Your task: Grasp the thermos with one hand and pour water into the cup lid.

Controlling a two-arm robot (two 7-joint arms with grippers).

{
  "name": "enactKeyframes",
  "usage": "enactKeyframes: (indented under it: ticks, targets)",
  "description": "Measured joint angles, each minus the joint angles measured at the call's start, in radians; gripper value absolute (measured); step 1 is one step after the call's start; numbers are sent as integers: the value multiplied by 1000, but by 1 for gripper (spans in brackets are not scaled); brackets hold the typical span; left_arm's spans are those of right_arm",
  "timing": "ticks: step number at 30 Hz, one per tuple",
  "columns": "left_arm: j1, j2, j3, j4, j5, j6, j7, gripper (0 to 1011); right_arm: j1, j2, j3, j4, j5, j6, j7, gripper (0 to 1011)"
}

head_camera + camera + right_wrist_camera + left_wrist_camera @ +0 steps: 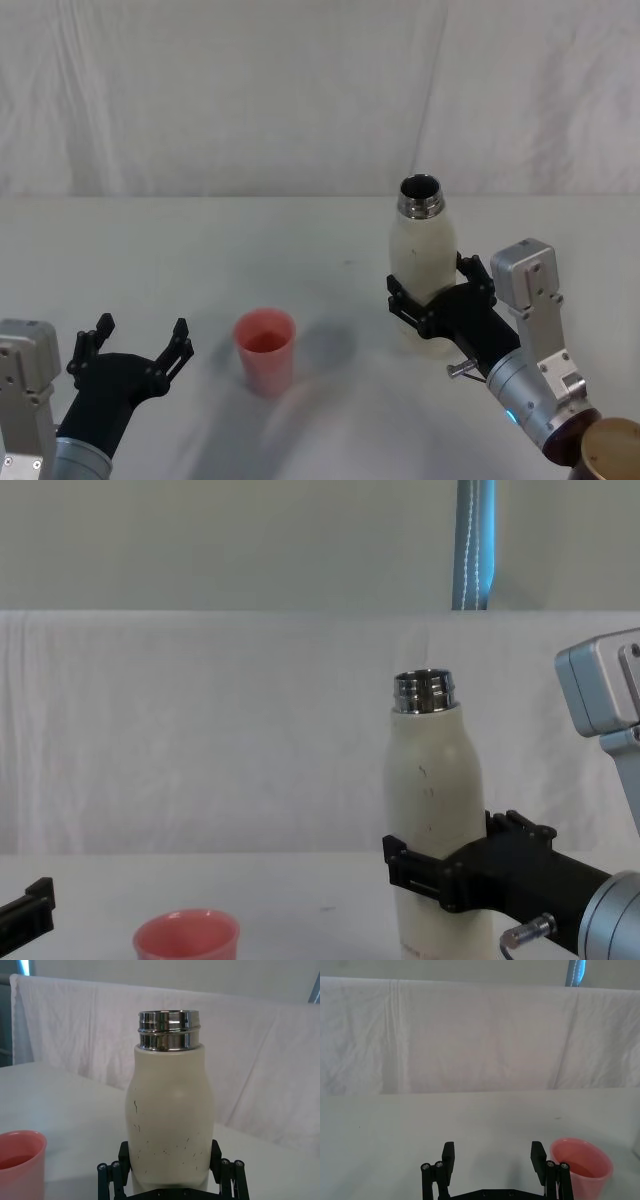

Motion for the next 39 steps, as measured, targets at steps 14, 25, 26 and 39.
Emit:
enactKeyframes:
  ticks: [14,25,26,39]
  targets:
    - [0,0,0,0,0,0,0,1001,-14,-17,17,-5,107,51,25,951]
    - [0,0,0,0,0,0,0,1001,2,-6,-2,26,101,8,21,951]
    - [0,0,0,0,0,0,0,1001,4,-5,-3,28,99,6,20,951]
    - [0,0,0,0,0,0,0,1001,14,-9,-14,46,87,-8,8,951]
